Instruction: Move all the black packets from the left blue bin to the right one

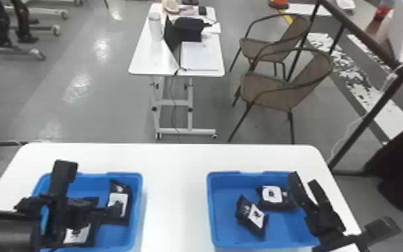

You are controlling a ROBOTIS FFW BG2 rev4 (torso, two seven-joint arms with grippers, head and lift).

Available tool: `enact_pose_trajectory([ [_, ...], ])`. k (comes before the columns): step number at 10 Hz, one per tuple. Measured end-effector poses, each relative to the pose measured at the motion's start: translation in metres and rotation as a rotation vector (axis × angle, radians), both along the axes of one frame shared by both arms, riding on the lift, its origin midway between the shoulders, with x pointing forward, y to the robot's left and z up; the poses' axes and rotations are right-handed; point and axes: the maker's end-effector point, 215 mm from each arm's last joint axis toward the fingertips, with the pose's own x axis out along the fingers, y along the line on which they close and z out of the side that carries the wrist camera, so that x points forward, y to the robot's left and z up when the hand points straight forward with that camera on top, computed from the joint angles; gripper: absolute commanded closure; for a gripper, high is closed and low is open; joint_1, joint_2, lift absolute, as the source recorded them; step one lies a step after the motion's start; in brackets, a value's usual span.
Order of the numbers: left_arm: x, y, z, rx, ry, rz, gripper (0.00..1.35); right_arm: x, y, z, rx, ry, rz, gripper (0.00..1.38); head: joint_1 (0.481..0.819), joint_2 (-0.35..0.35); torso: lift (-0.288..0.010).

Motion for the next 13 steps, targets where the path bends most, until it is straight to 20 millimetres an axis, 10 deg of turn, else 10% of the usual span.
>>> enact_pose_trajectory([
  [5,-0.023,0.020,0.072,0.029,-0.028,0.130,0.00,0.002,0.000,0.004,0.003,-0.009,0.001,0.15,0.695,-0.052,0.000],
  [9,-0.026,0.041,0.043,0.100,0.019,0.140,0.00,0.002,0.000,0.002,0.010,-0.006,0.000,0.15,0.695,-0.027,0.000],
  [13,-0.008,0.018,-0.009,0.092,0.037,0.046,0.00,0.002,0.000,0.001,0.015,-0.005,-0.002,0.15,0.695,-0.053,0.000],
])
